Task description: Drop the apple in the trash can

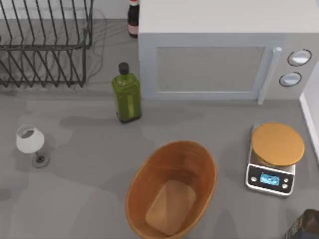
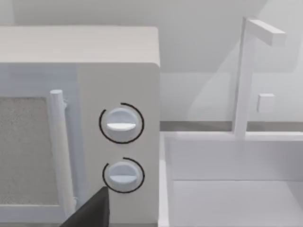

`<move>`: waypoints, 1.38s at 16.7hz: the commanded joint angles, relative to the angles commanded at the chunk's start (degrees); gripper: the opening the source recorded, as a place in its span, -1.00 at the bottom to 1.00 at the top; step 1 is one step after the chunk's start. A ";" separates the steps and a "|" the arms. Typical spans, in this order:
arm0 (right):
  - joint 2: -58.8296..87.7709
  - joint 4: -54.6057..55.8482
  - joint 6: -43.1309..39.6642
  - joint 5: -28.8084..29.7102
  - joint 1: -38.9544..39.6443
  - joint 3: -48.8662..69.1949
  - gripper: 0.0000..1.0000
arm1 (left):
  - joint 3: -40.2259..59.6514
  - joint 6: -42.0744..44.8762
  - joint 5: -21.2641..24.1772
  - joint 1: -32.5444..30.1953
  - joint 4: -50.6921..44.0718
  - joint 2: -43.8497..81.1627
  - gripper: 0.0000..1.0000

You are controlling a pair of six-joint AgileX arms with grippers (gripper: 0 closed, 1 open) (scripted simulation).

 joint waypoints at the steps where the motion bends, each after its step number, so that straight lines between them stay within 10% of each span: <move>1: 0.00 0.00 0.00 0.00 0.00 0.00 1.00 | 0.02 0.03 -0.01 -0.10 -0.03 0.03 -1.00; 7: 0.00 0.00 0.00 0.00 0.00 0.00 1.00 | 2.19 3.08 -1.18 -13.21 -2.17 2.36 -1.00; 17: 0.00 0.00 0.00 0.00 0.00 0.00 1.00 | 4.54 8.41 -6.81 -62.61 -3.70 3.09 -1.00; 23: 0.00 0.00 0.00 0.00 0.00 0.00 1.00 | 4.06 9.33 -8.64 -72.24 -3.66 2.44 -1.00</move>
